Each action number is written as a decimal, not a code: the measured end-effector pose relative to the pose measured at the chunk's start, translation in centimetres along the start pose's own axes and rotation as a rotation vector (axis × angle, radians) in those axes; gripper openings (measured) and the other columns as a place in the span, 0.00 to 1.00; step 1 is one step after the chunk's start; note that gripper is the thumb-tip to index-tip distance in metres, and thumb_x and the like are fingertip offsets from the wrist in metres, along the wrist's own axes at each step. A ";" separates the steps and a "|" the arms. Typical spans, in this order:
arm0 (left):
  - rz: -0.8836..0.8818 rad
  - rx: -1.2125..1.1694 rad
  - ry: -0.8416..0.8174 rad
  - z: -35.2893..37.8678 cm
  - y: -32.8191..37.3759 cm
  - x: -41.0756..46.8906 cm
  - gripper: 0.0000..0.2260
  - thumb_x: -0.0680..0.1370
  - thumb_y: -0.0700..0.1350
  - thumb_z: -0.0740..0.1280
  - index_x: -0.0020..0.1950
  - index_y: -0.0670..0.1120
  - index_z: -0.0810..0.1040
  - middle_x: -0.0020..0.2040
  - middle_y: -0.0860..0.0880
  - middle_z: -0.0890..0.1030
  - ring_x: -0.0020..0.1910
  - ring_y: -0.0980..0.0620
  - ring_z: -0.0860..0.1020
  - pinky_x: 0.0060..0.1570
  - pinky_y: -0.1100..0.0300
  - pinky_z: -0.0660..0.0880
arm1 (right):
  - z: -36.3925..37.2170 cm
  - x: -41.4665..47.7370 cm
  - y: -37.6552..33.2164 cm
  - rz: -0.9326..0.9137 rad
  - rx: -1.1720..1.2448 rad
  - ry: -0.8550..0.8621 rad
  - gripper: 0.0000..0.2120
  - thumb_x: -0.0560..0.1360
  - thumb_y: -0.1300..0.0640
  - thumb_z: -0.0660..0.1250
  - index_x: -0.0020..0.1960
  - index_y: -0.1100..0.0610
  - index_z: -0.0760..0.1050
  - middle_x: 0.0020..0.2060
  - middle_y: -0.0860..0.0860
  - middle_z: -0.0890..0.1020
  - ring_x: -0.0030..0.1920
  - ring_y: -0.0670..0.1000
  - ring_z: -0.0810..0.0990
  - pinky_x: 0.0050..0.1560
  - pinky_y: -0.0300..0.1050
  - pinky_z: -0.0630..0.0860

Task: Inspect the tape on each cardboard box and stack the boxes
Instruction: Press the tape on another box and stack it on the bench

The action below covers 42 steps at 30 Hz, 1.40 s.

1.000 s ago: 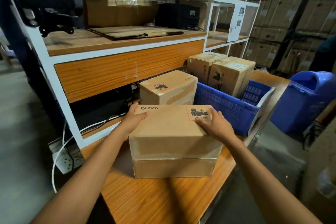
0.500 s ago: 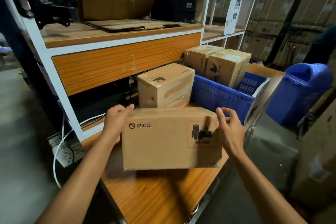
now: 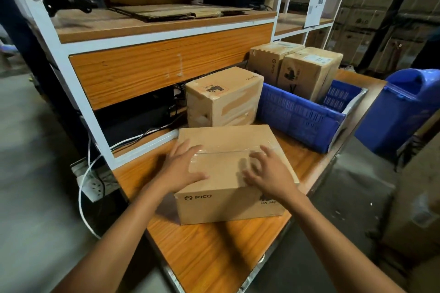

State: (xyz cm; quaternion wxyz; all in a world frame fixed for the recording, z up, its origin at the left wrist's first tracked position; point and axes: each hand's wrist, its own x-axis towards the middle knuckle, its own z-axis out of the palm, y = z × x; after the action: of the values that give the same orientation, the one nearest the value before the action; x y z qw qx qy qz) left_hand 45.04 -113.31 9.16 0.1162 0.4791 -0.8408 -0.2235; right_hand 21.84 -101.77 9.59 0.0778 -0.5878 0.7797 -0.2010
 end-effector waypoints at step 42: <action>-0.009 0.394 -0.392 0.2 5.1 7.8 0.51 0.67 0.73 0.69 0.81 0.60 0.46 0.82 0.51 0.41 0.80 0.40 0.42 0.73 0.29 0.46 | -5.6 7.8 5.2 0.042 0.009 -0.579 0.47 0.71 0.51 0.77 0.80 0.39 0.54 0.81 0.48 0.51 0.78 0.59 0.57 0.74 0.60 0.65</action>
State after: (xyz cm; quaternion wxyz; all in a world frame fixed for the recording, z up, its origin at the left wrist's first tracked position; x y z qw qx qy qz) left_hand 37.06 -117.67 11.32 -0.1449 0.4439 -0.8724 -0.1444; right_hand 12.93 -106.76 13.51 0.3039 -0.6040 0.7363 -0.0264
